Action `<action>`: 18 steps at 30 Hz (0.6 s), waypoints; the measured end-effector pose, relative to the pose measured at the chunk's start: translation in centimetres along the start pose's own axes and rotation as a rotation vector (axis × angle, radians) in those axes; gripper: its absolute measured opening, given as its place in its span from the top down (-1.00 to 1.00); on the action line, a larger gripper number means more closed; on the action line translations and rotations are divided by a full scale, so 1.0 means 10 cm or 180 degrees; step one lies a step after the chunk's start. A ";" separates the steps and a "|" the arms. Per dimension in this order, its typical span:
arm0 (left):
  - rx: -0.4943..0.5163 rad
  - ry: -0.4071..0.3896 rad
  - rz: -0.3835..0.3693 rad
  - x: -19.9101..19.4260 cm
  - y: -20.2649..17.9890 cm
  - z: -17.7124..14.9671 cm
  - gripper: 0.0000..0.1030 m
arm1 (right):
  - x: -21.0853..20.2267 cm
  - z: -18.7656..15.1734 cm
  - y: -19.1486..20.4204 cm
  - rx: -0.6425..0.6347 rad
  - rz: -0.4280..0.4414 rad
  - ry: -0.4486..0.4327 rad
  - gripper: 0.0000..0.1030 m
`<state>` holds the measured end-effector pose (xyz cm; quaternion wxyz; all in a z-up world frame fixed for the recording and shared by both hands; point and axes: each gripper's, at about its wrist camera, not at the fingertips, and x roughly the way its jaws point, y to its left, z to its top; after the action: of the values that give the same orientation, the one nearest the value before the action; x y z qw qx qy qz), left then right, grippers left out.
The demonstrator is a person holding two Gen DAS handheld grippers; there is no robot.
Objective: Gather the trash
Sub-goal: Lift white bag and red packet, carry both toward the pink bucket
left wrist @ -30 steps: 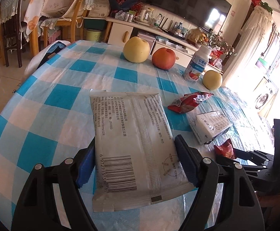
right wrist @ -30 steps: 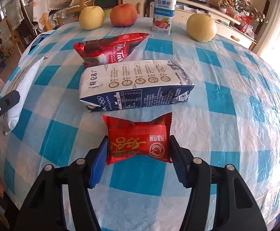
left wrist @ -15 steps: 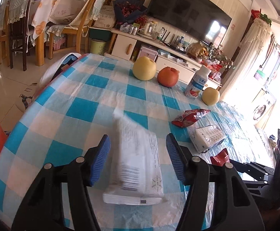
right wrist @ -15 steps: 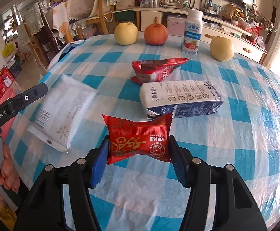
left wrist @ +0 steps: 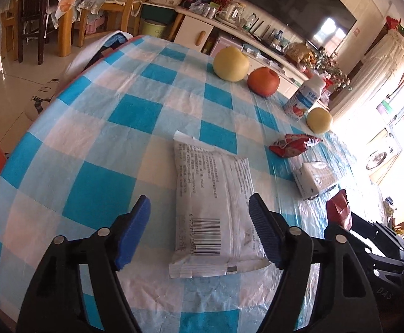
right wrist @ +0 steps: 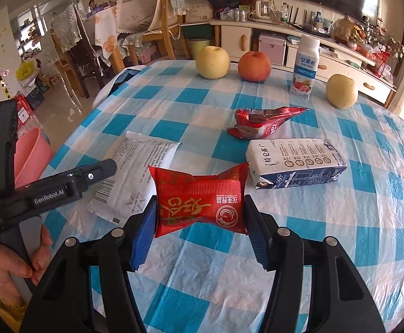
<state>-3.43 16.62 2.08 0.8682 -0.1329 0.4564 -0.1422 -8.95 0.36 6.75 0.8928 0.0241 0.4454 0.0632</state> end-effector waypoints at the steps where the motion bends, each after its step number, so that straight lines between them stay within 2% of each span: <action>1: 0.0081 0.0014 0.0023 0.02 -0.05 -0.01 -0.58 | 0.01 0.00 0.00 -0.0001 0.0019 0.0009 -0.17; 4: 0.0366 0.0108 0.0191 0.16 -0.24 -0.05 -0.71 | 0.04 0.00 0.02 -0.0012 0.0070 0.0010 -0.17; 6: 0.0476 0.0191 0.0285 0.27 -0.31 -0.07 -0.73 | 0.04 0.01 0.01 -0.0013 0.0101 0.0005 -0.17; 7: 0.0551 0.0180 0.0355 0.32 -0.35 -0.07 -0.79 | 0.04 0.01 0.00 -0.0010 0.0107 0.0002 -0.16; 13: 0.0846 0.0098 0.0704 0.44 -0.50 -0.07 -0.79 | 0.04 0.01 -0.08 0.0041 0.0155 0.0023 -0.17; 16: 0.0990 0.0036 0.0807 0.46 -0.56 -0.09 -0.60 | 0.04 0.01 -0.10 0.0057 0.0167 0.0026 -0.17; 18: 0.0999 0.0002 0.0793 0.45 -0.57 -0.09 -0.54 | 0.02 0.02 -0.10 0.0068 0.0183 0.0010 -0.17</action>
<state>-2.46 9.63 0.28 0.8890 0.0616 0.4418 -0.1031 -8.57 -0.63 6.61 0.8896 0.0463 0.4466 0.0842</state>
